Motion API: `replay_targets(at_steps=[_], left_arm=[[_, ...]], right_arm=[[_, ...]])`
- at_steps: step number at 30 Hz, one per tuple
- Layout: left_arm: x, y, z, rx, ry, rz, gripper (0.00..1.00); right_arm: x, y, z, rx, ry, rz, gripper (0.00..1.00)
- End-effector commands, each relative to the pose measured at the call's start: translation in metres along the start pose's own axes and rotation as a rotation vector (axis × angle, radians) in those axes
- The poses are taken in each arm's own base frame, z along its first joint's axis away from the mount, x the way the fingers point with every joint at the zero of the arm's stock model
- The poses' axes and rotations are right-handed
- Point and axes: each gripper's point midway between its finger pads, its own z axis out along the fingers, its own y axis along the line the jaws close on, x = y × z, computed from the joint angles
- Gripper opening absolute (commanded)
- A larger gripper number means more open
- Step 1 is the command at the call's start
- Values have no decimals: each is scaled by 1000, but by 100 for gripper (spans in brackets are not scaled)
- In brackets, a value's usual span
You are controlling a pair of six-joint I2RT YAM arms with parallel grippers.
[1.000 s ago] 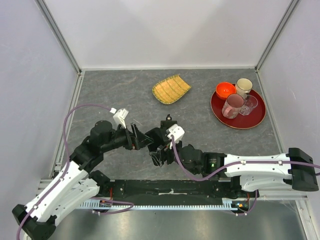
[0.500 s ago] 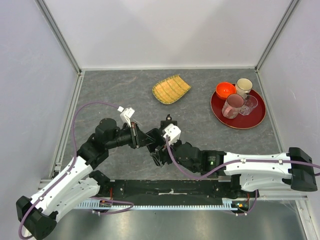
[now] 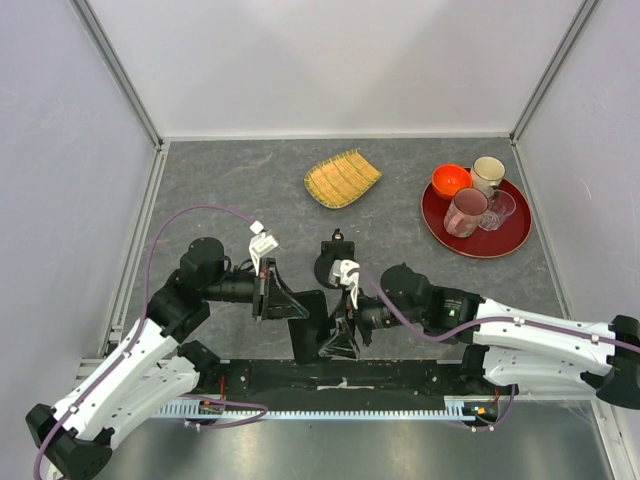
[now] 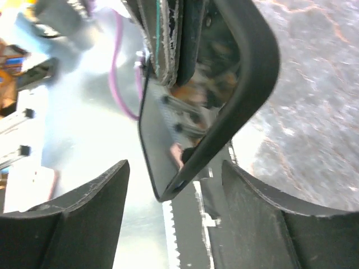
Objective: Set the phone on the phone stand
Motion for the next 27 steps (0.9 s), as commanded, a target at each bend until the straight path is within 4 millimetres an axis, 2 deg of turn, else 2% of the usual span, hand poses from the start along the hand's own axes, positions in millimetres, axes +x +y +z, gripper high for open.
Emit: replay_targets(at_steps=[1, 6, 9, 11, 12, 13, 14, 15, 16, 18, 19, 20, 22, 23, 24, 25, 26, 27], left_arm=[[-16, -53, -13, 208, -19, 199, 2], [-24, -61, -13, 239, -35, 215, 2], [-28, -63, -13, 241, -40, 217, 2], [-32, -63, -13, 225, -58, 217, 2], [-36, -62, -12, 208, -74, 205, 5], [-39, -59, -12, 179, -87, 188, 16], [-49, -50, -11, 107, -140, 177, 52], [-53, -46, -12, 74, -163, 150, 76], [-60, -38, -12, 21, -215, 139, 93], [-62, -29, -15, -28, -275, 104, 95], [-70, -21, -17, -66, -337, 102, 95], [-70, -18, -17, -72, -360, 93, 96], [-57, -3, -12, -83, -360, 26, 96], [-62, -8, -11, -40, -380, 52, 93], [-55, -1, -5, -28, -358, 16, 91], [-51, -4, -1, 6, -328, 12, 88], [-54, -7, 0, 32, -336, 31, 80], [-52, -5, 2, 38, -330, 14, 76]], right_arm=[[-25, 50, -16, -281, -73, -12, 67], [-39, 58, -4, -339, -96, 16, 60], [-43, 54, 6, -331, -96, 29, 44], [-46, 48, 12, -304, -107, 49, 27], [-52, 47, 13, -292, -130, 53, 4], [-54, 42, 15, -268, -140, 65, 0], [-59, 34, 15, -224, -168, 73, 0], [-63, 15, 17, -123, -206, 98, 0], [-72, 1, 11, -56, -253, 123, 0], [-77, -28, 3, 68, -319, 167, 0], [-89, -37, -8, 94, -374, 196, 0], [-90, -41, -13, 102, -398, 206, 0], [-108, -41, -27, 86, -480, 205, 0], [-112, -39, -31, 69, -500, 210, 0], [-120, -35, -35, 46, -527, 197, 0], [-122, -32, -37, 18, -526, 190, 0], [-126, -28, -39, -5, -531, 179, 0], [-130, -24, -41, -25, -542, 170, 0]])
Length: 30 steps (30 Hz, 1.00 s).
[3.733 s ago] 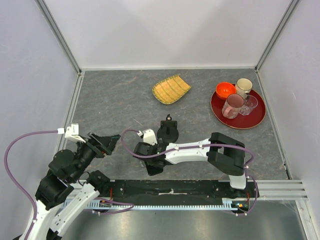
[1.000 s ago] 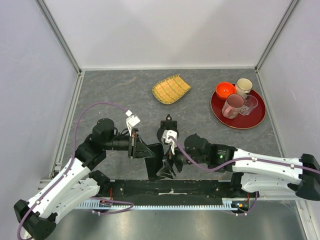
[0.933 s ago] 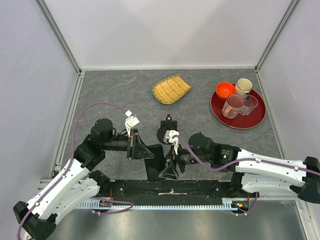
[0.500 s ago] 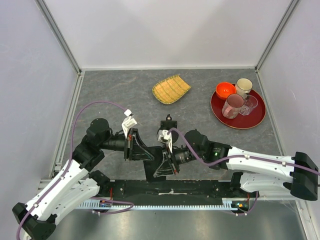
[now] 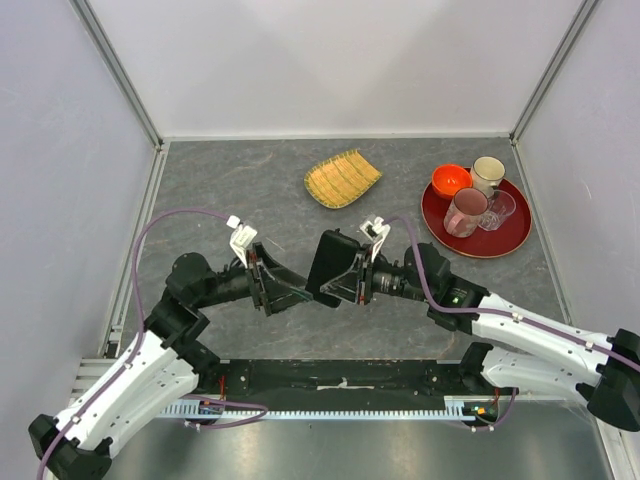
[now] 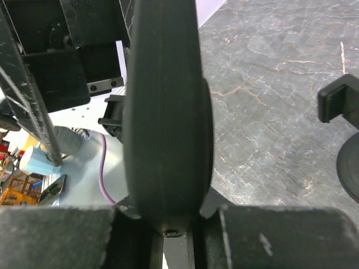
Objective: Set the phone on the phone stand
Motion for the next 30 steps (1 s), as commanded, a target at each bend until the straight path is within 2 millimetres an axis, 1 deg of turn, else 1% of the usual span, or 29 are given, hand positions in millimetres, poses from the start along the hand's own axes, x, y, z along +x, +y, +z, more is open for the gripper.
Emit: replay_targets(at_steps=[1, 2, 3, 4, 9, 10, 11, 13, 14, 15, 16, 17, 18, 19, 20, 21, 22, 23, 24, 25, 27, 28, 30], left_arm=[[-8, -5, 11, 76, -33, -49, 74], [-9, -8, 12, 92, -37, -43, 70], [-11, -12, 12, 119, -54, -40, 68], [-12, -15, 12, 140, -55, -36, 66], [-9, -14, 14, 155, -44, -52, 63], [-9, -12, 15, 150, -47, -53, 63], [-11, -15, 13, 154, -58, -38, 62], [-14, -20, 8, 156, -73, -11, 62], [-18, -30, 2, 177, -97, 29, 64], [-20, -35, -2, 185, -111, 55, 65], [-18, -29, -4, 138, -115, 41, 68], [-22, -27, -7, 111, -140, 73, 79], [-26, -30, -13, 93, -173, 86, 84], [-26, -20, -14, 38, -190, 69, 89], [-27, -18, -15, 27, -197, 81, 91], [-23, -11, -10, 14, -171, 59, 92], [-16, -11, -7, 32, -130, 49, 91], [-16, -14, -4, 59, -117, 48, 89], [-7, -12, 2, 89, -61, 25, 87], [-8, -16, 3, 117, -56, 30, 84], [-11, -23, 5, 166, -58, 37, 81], [-9, -22, 8, 170, -40, 26, 72], [-11, -27, 9, 204, -28, 35, 61]], right_arm=[[-57, 41, -8, -160, -189, -29, 0], [-55, 39, -8, -159, -190, -25, 0], [-59, 43, -11, -177, -208, -17, 0], [-64, 42, -13, -177, -227, -11, 0], [-68, 54, -17, -281, -249, 18, 0], [-67, 54, -17, -283, -248, 21, 0], [-66, 53, -18, -278, -242, 24, 0], [-69, 47, -22, -242, -252, 3, 0], [-63, 38, -21, -195, -222, 15, 0], [-65, 37, -25, -180, -230, -1, 0], [-62, 37, -27, -178, -220, -9, 0], [-60, 38, -29, -178, -208, -18, 0], [-55, 45, -31, -215, -182, -27, 0], [-55, 51, -33, -242, -172, -36, 0], [-55, 55, -34, -262, -168, -42, 0], [-56, 58, -35, -273, -169, -44, 0], [-56, 62, -37, -292, -168, -47, 0], [-59, 66, -38, -308, -178, -51, 0], [-59, 67, -37, -312, -176, -51, 0], [-60, 70, -37, -327, -171, -52, 0], [-63, 73, -36, -349, -178, -49, 0], [-64, 74, -35, -355, -180, -48, 0], [-67, 76, -33, -365, -188, -47, 0]])
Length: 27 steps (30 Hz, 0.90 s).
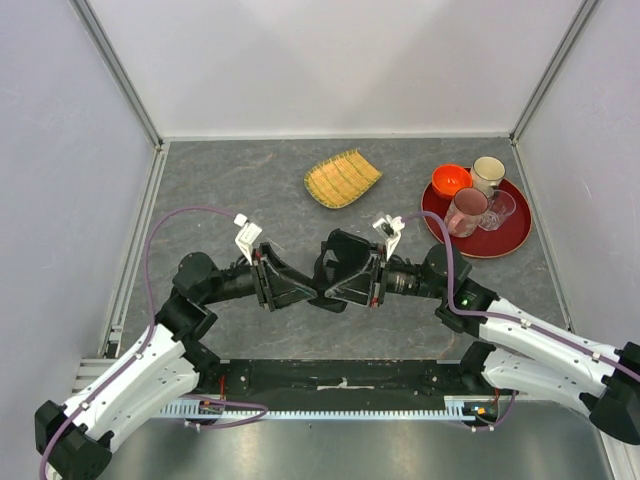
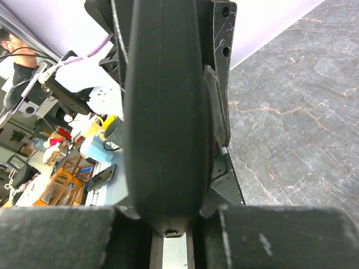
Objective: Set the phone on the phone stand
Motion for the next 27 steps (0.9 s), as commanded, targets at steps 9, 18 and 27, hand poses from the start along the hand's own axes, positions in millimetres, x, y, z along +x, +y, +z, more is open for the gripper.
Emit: replay_targets(at_steps=[9, 18, 27], left_arm=[[-1, -34, 2, 206, 43, 65, 13], [9, -39, -11, 170, 99, 154, 2], [10, -44, -16, 175, 116, 191, 2]], right_arm=[[-48, 37, 10, -131, -134, -74, 3], [-50, 4, -2, 46, 42, -89, 77], [-25, 28, -14, -120, 246, -102, 66]])
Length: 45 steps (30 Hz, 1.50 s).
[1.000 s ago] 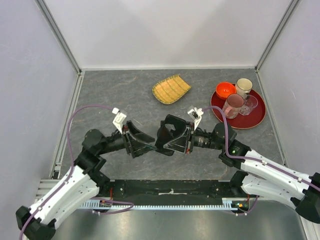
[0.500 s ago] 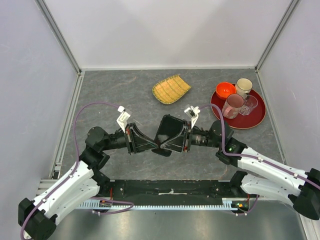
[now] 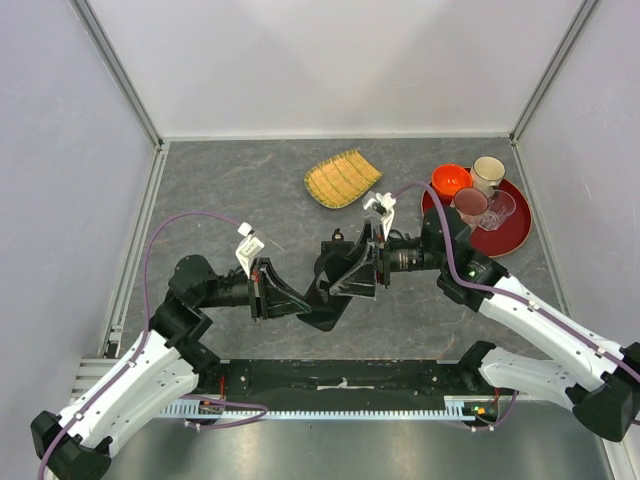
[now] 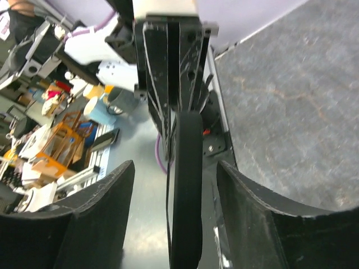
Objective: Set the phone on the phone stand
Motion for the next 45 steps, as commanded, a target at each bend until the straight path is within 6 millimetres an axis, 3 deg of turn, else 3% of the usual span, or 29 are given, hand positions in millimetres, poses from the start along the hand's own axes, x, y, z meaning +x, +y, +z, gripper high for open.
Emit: replay_targets(at_steps=[1, 7, 15, 21, 23, 25, 26, 27, 28, 29, 30, 31, 34, 36, 39, 45], left_arm=[[-19, -26, -3, 66, -23, 142, 2], [-17, -26, -2, 76, -1, 134, 2], [-15, -28, -2, 86, 19, 132, 2], [-16, -29, -2, 93, 26, 142, 2], [-17, -29, -2, 92, 26, 143, 2], [-19, -28, -1, 83, 19, 139, 2], [-26, -21, 1, 31, -13, 129, 2], [-26, -9, 1, -37, -13, 91, 15], [-34, -5, 0, -89, -40, 84, 27], [-46, 11, -2, -199, -103, 79, 39], [-45, 24, -7, -282, -104, 53, 67], [-53, 29, -10, -334, -127, 67, 76], [-64, 61, -18, -509, -151, 94, 80], [-66, 84, -15, -584, -116, 105, 65], [-60, 114, -13, -691, -86, 103, 60], [-62, 135, 4, -841, -112, 243, 60]], right_arm=[[8, 20, -11, -66, 92, -54, 62], [2, 17, -11, -31, 68, -79, 47], [-7, 16, -4, -32, 72, -55, 43], [0, 12, -1, -52, 107, -37, 35], [1, 13, 0, -65, 116, -41, 24], [3, 12, -2, -63, 121, -72, 0], [-2, 2, -4, 15, 90, -95, 0], [-8, -5, -8, 84, 75, -124, 0], [2, -19, -16, 167, 111, -155, 0], [0, -24, -26, 236, 103, -190, 0], [2, -48, -41, 404, 112, -193, 0], [0, -50, -53, 455, 108, -243, 0], [-3, -70, -88, 685, 94, -261, 0], [-6, -77, -107, 804, 86, -248, 0], [-12, -67, -115, 812, 79, -265, 0], [-21, -60, -120, 823, 59, -272, 0]])
